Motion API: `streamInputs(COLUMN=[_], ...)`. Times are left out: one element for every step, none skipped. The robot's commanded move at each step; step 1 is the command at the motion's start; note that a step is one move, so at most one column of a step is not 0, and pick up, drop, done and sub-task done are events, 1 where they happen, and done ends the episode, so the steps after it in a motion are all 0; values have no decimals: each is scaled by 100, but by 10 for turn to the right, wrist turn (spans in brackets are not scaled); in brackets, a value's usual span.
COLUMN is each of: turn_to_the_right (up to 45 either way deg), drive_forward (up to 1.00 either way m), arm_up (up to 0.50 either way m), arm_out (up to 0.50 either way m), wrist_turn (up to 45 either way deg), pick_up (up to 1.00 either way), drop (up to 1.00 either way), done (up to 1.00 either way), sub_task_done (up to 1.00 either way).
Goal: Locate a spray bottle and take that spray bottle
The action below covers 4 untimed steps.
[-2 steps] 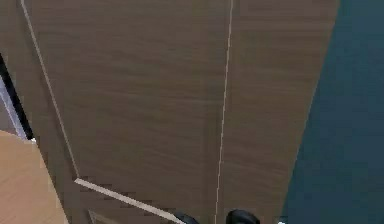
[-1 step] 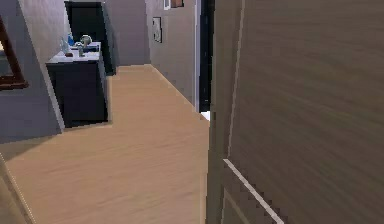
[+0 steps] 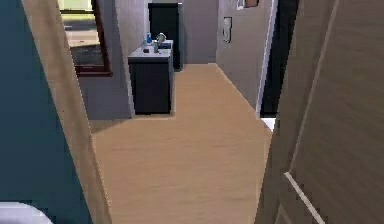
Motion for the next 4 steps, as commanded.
streamInputs(turn_to_the_right=[0, 0, 0, 0], drive_forward=[75, 100, 100, 20], arm_up=[0, 0, 0, 0], arm_out=[0, 0, 0, 0], wrist_turn=[0, 0, 0, 0], pick_up=[0, 0, 0, 0], drop=[0, 0, 0, 0], done=[0, 0, 0, 0], sub_task_done=[0, 0, 0, 0])
